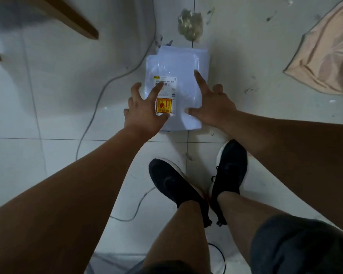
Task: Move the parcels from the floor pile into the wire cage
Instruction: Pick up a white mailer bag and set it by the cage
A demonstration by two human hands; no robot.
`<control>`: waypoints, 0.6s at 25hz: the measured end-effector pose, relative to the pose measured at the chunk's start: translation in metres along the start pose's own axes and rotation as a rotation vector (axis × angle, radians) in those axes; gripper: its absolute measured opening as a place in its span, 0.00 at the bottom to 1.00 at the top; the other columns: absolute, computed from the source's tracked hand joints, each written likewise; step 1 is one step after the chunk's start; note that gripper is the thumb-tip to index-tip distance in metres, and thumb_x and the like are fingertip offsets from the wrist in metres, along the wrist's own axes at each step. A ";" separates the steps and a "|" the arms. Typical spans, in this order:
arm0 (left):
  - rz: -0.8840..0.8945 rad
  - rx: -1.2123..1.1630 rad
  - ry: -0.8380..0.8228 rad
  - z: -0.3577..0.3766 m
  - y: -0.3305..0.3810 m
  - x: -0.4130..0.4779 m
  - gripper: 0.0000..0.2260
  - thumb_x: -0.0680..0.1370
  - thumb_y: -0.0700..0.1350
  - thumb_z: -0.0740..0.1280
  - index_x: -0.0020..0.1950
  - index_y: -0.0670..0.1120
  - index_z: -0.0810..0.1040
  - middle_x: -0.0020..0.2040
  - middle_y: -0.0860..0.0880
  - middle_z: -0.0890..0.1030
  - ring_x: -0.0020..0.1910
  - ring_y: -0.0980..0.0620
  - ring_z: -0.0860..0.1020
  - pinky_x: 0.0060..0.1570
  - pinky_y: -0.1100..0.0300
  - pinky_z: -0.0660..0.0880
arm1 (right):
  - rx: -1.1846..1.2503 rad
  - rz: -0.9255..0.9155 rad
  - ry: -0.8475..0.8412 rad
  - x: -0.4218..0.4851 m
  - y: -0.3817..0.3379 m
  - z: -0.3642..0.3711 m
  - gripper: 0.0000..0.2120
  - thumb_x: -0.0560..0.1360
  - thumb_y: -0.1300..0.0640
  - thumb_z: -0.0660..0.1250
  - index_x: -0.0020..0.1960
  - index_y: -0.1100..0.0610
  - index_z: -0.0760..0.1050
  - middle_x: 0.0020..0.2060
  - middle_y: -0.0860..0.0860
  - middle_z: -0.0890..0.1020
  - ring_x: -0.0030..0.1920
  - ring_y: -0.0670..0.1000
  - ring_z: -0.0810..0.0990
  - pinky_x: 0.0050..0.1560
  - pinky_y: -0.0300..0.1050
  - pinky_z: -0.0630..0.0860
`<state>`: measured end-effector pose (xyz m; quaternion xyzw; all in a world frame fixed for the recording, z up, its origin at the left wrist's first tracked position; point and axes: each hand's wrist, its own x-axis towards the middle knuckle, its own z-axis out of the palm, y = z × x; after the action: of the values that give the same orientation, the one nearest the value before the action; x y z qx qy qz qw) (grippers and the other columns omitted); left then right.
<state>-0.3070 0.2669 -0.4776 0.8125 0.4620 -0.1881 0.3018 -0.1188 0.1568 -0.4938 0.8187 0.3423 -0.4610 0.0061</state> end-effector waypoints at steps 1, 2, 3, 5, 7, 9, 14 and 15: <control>-0.016 -0.047 -0.029 0.009 -0.004 0.011 0.40 0.73 0.60 0.73 0.80 0.64 0.55 0.79 0.42 0.49 0.73 0.33 0.64 0.68 0.35 0.69 | 0.026 -0.008 -0.006 0.013 0.007 0.005 0.55 0.70 0.32 0.72 0.75 0.28 0.30 0.71 0.63 0.62 0.62 0.68 0.74 0.63 0.63 0.75; -0.024 -0.103 -0.047 0.017 -0.008 0.021 0.41 0.73 0.61 0.74 0.80 0.65 0.54 0.80 0.42 0.47 0.73 0.32 0.65 0.69 0.35 0.68 | 0.041 -0.028 -0.008 0.023 0.012 0.009 0.57 0.69 0.33 0.74 0.76 0.29 0.30 0.72 0.64 0.61 0.63 0.68 0.74 0.64 0.63 0.74; -0.035 -0.162 -0.053 0.024 -0.012 0.033 0.42 0.72 0.61 0.75 0.79 0.66 0.54 0.80 0.43 0.46 0.73 0.32 0.66 0.70 0.37 0.68 | 0.062 -0.056 -0.015 0.034 0.016 0.012 0.59 0.68 0.34 0.75 0.77 0.30 0.31 0.72 0.64 0.60 0.63 0.69 0.74 0.66 0.62 0.73; -0.082 -0.324 -0.075 0.036 -0.019 0.050 0.44 0.71 0.61 0.77 0.80 0.68 0.53 0.80 0.43 0.46 0.72 0.34 0.68 0.73 0.46 0.68 | 0.157 -0.093 -0.055 0.049 0.021 0.020 0.62 0.67 0.38 0.79 0.79 0.33 0.32 0.72 0.65 0.61 0.64 0.68 0.73 0.67 0.59 0.72; -0.093 -0.456 -0.079 0.045 -0.016 0.061 0.47 0.70 0.59 0.78 0.80 0.68 0.51 0.77 0.43 0.52 0.72 0.38 0.68 0.68 0.55 0.67 | 0.244 -0.128 -0.033 0.057 0.023 0.029 0.64 0.66 0.42 0.81 0.80 0.36 0.32 0.71 0.65 0.63 0.66 0.67 0.72 0.66 0.57 0.71; -0.090 -0.507 -0.061 0.053 -0.013 0.063 0.49 0.70 0.56 0.79 0.80 0.68 0.50 0.74 0.43 0.58 0.72 0.39 0.68 0.63 0.59 0.66 | 0.306 -0.150 0.007 0.060 0.021 0.036 0.66 0.65 0.46 0.83 0.80 0.38 0.33 0.72 0.65 0.62 0.68 0.66 0.71 0.65 0.55 0.71; -0.094 -0.524 0.019 0.058 -0.009 0.058 0.49 0.70 0.51 0.80 0.80 0.67 0.51 0.71 0.46 0.61 0.67 0.44 0.72 0.60 0.64 0.67 | 0.340 -0.211 0.084 0.058 0.025 0.041 0.67 0.64 0.49 0.84 0.82 0.42 0.35 0.78 0.61 0.57 0.75 0.62 0.64 0.67 0.47 0.66; -0.098 -0.520 0.025 0.056 -0.007 0.057 0.49 0.70 0.50 0.80 0.80 0.67 0.51 0.71 0.46 0.61 0.67 0.44 0.72 0.59 0.66 0.67 | 0.337 -0.222 0.095 0.055 0.024 0.040 0.67 0.64 0.50 0.84 0.82 0.43 0.36 0.79 0.61 0.56 0.76 0.62 0.64 0.66 0.46 0.66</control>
<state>-0.2858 0.2686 -0.5543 0.6865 0.5375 -0.0673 0.4851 -0.1159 0.1560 -0.5661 0.7862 0.3484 -0.4703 -0.1981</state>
